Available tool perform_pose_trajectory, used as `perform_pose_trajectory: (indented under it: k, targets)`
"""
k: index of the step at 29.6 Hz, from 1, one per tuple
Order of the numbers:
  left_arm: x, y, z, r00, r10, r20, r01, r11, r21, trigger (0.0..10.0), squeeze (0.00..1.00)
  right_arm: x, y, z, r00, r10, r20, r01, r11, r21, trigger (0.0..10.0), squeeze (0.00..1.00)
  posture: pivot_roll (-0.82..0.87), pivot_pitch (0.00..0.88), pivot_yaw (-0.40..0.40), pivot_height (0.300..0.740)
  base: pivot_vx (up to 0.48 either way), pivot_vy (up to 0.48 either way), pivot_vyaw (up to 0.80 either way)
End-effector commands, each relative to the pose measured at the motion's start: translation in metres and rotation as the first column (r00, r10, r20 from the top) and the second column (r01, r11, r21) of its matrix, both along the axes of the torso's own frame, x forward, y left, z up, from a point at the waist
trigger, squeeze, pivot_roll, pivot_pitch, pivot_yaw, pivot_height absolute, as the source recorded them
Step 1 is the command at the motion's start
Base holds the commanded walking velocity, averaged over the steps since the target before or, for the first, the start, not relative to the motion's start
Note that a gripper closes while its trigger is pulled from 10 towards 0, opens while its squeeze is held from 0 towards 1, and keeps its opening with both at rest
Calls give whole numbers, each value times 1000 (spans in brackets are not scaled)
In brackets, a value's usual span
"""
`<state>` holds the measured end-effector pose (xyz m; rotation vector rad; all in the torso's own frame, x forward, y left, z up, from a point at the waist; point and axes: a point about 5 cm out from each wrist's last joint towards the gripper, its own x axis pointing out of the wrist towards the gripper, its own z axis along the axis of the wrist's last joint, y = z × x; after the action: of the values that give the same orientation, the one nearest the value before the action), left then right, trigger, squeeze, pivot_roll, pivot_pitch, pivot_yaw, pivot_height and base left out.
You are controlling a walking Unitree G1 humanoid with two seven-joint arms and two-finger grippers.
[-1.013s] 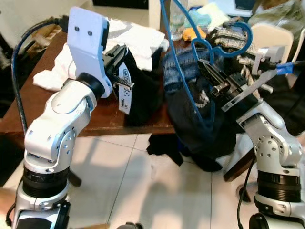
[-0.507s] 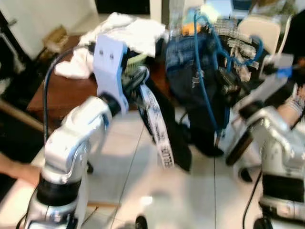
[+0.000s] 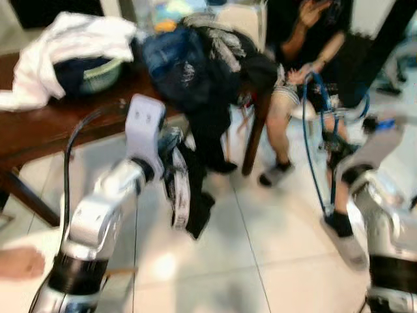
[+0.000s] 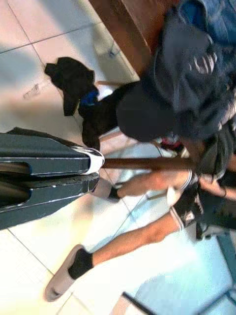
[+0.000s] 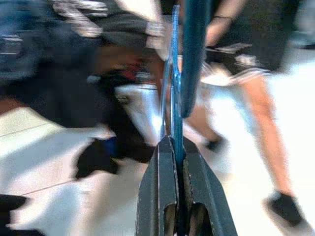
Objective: Hang hanger
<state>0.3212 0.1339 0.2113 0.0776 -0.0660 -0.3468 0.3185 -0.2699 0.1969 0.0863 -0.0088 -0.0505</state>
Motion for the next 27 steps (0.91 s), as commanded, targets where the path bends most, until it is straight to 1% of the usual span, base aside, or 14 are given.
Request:
perform_pose_trajectory:
  k: [1, 3, 4, 5, 9, 13, 15, 16, 19, 21, 22, 24, 25, 27]
  targets:
    - [2, 11, -19, 998, 32, -50, -30, 998, 49, 10000, 0, -4, -8, -9, 999, -42, -30, 41, 999, -34, 10000, 0, 27, 126, 26, 740, 0, 0, -800]
    - [0, 27, -65, 984, 76, -162, -54, 989, 135, 10000, 0, -16, -19, -38, 986, -107, -131, 99, 993, -72, 10000, 0, 17, 123, 27, 740, 0, 0, -800]
    - [-2, 31, -79, 978, 85, -191, -53, 984, 168, 10000, 0, -20, -21, -46, 980, -125, -158, 113, 990, -79, 10000, 0, 17, 123, 27, 740, 0, 0, -800]
    - [-2, 31, -79, 978, 85, -191, -53, 984, 168, 10000, 0, -20, -21, -46, 980, -125, -158, 113, 990, -79, 10000, 0, 17, 123, 27, 740, 0, 0, -800]
    - [-14, 42, -131, 946, 119, -303, -42, 968, 247, 10000, 0, -35, -25, -83, 951, -173, -258, 148, 983, -111, 10000, 0, 3, 115, 28, 740, 0, 0, -800]
    - [-19, 45, -144, 934, 132, -332, -48, 967, 249, 10000, 0, -40, -24, -95, 942, -177, -284, 142, 980, -138, 10000, 0, 3, 115, 28, 740, 0, 0, -800]
    - [-34, 60, -166, 893, 226, -390, -174, 971, 164, 10000, 0, -64, -18, -135, 920, -146, -363, 113, 987, -112, 10000, 0, -5, 104, 31, 740, 0, 0, -800]
    - [-34, 60, -166, 893, 226, -390, -174, 971, 164, 10000, 0, -64, -18, -135, 920, -146, -363, 113, 987, -112, 10000, 0, -5, 104, 31, 740, 0, 0, -800]
    - [-46, 68, -182, 867, 270, -420, -234, 963, 136, 10000, 0, -80, -13, -158, 903, -136, -408, 103, 989, -102, 10000, 0, -9, 98, 33, 740, 0, 0, -800]
    - [-59, 70, -198, 845, 287, -451, -264, 958, 115, 10000, 0, -94, -3, -177, 886, -114, -449, 84, 993, -87, 10000, 0, -11, 78, 32, 740, 0, 0, -800]
    - [-59, 70, -198, 845, 287, -451, -264, 958, 115, 10000, 0, -94, -3, -177, 886, -114, -449, 84, 993, -87, 10000, 0, -11, 78, 32, 740, 0, 0, -800]
    - [-71, 74, -210, 818, 314, -482, -296, 948, 115, 10000, 0, -105, 8, -190, 874, -88, -477, 60, 995, -74, 10000, 0, -11, 78, 32, 740, 0, 0, -800]
    - [-71, 75, -212, 816, 320, -482, -323, 943, 78, 10000, 0, -109, 12, -198, 865, -85, -494, 58, 996, -69, 10000, 0, -6, 70, 20, 740, 0, 0, -800]
    - [-70, 76, -212, 813, 313, -491, -371, 928, -23, 10000, 0, -112, 14, -206, 870, -73, -487, 95, 995, 21, 10000, 0, 0, 66, 17, 740, 0, 0, -800]
